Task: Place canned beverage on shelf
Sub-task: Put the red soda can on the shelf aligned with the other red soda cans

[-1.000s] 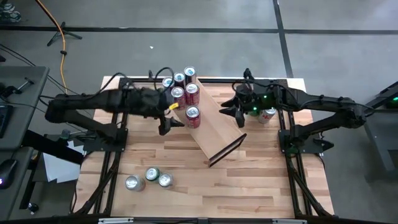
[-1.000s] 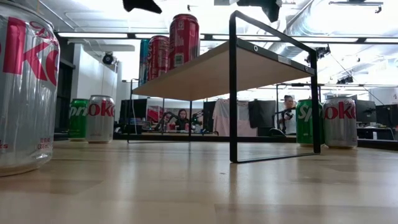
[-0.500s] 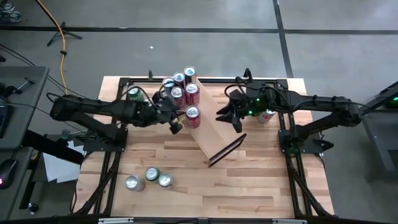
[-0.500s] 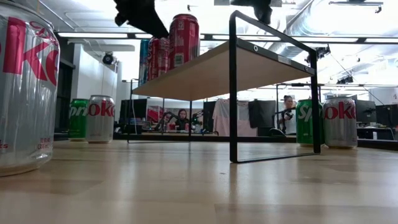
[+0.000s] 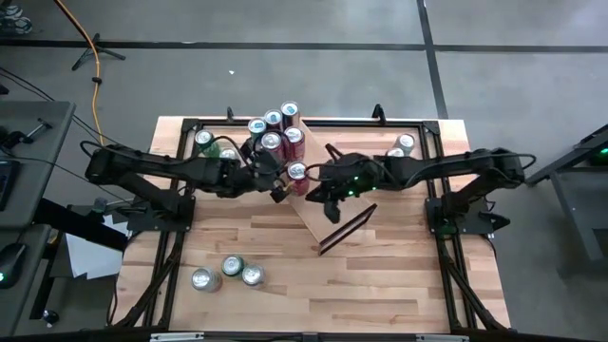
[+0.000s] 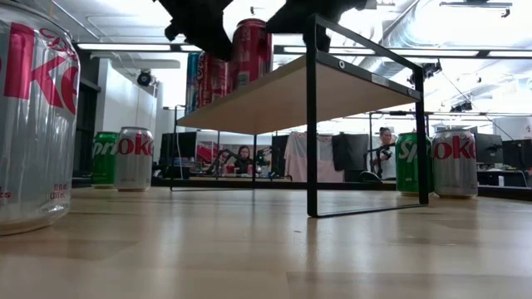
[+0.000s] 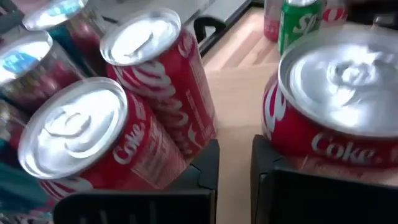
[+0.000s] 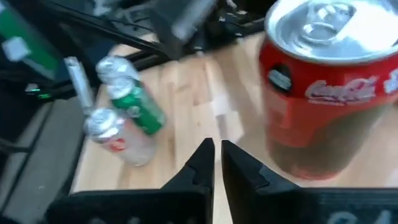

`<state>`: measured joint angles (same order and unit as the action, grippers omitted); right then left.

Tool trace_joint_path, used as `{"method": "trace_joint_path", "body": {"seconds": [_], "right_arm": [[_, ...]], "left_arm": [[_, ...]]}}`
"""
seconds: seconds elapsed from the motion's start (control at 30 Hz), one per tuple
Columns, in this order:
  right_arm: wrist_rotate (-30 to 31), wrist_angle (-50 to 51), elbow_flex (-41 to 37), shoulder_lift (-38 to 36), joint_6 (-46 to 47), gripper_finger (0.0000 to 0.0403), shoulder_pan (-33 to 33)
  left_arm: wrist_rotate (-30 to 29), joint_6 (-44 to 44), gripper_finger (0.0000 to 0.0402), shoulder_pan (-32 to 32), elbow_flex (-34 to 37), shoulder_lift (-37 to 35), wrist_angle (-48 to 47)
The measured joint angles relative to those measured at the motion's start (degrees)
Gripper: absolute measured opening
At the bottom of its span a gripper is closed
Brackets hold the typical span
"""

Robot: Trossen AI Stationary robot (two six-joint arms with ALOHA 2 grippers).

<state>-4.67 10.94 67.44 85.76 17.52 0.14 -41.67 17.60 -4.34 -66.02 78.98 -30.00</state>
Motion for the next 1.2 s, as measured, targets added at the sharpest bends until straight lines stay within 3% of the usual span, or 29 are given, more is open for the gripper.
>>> {"method": "trace_joint_path", "body": {"seconds": [0.17,1.2], "right_arm": [[5.6,-0.87,-0.02,0.95,-1.22,0.0006,-0.51],[3.08,7.77,-0.11,-3.29,-4.91,0.0,-4.68]], "left_arm": [[1.61,-1.53,0.0,0.0,-0.02,-0.2,1.02],[4.19,7.58,0.0,-3.67,0.0,-0.15,2.97]]}}
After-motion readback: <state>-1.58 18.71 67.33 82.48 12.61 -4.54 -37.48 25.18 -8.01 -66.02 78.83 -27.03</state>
